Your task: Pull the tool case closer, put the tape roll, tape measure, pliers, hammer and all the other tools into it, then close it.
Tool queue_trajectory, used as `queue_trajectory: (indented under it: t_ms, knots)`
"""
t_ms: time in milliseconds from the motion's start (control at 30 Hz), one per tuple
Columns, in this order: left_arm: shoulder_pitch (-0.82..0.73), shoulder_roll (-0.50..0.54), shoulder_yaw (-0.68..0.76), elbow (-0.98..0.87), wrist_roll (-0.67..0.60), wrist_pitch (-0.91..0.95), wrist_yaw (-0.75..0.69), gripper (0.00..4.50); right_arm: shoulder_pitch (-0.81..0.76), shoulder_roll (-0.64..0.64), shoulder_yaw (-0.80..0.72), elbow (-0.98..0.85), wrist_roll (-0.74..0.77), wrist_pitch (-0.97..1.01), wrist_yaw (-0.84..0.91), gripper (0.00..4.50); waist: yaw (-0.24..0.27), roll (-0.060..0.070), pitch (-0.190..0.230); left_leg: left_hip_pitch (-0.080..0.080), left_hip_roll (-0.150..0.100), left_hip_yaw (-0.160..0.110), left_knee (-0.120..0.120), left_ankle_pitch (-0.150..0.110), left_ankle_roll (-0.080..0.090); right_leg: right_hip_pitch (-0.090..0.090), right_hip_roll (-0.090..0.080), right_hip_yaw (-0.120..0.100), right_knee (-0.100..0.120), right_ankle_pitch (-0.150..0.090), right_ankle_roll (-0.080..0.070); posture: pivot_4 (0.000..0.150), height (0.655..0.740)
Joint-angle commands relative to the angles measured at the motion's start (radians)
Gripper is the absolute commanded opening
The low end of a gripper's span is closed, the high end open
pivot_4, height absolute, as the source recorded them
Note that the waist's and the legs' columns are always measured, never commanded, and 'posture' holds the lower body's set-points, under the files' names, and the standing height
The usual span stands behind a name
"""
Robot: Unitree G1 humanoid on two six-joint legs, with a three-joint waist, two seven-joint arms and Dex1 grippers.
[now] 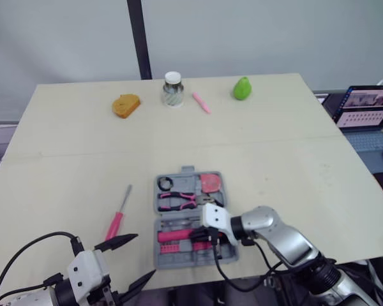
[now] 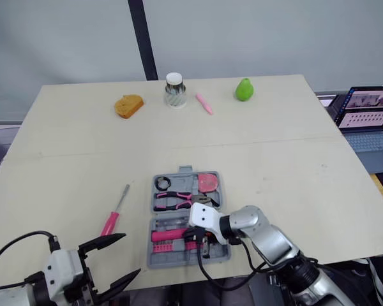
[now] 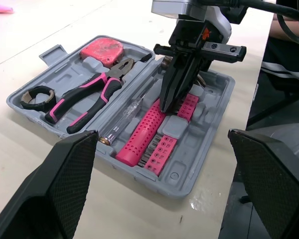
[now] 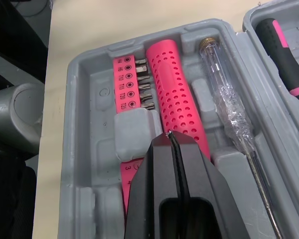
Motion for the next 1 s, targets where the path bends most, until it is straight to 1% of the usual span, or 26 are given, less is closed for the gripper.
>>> queue_trajectory:
  t_ms: [33,200,533,700,1000]
  knots:
    - [-0.004,0.008,-0.002,-0.028,-0.001,-0.005,0.003,4.50,0.024,-0.006,0.001,0.007,0.018,0.037,0.009,0.02,-0.001,0.000,0.000,0.000,0.000,0.000,0.000,0.000,0.000,0.000,0.000,0.000,0.000,0.000,0.000,0.150,0.7400]
    - [-0.013,0.011,-0.002,-0.022,-0.003,-0.005,0.002,4.50,-0.003,-0.001,-0.058,-0.019,0.080,0.055,0.022,0.02,-0.001,0.002,0.001,-0.002,0.000,0.000,0.000,-0.001,0.000,-0.002,0.000,0.000,0.000,0.000,0.000,0.150,0.7400]
    - [-0.034,0.013,-0.011,-0.010,0.000,-0.002,0.003,4.50,-0.017,-0.007,-0.079,-0.014,0.119,0.039,0.050,0.02,-0.001,0.003,0.002,-0.003,0.000,0.001,0.000,0.000,0.000,-0.003,0.000,0.000,0.001,0.000,0.000,0.150,0.7400]
    - [-0.035,0.013,-0.011,-0.009,0.002,-0.003,0.003,4.50,-0.024,-0.001,-0.073,0.016,0.084,0.028,0.019,0.02,-0.001,0.003,0.002,-0.003,0.000,0.001,0.000,0.000,0.000,-0.003,0.000,0.000,0.001,0.000,0.000,0.150,0.7400]
    - [-0.031,0.011,-0.014,-0.011,0.005,-0.006,0.004,4.50,-0.014,-0.011,-0.049,0.034,0.058,0.013,0.025,0.02,-0.001,0.003,0.002,-0.003,0.000,0.001,0.000,0.000,0.000,-0.003,0.000,0.000,0.001,0.000,0.000,0.150,0.7400]
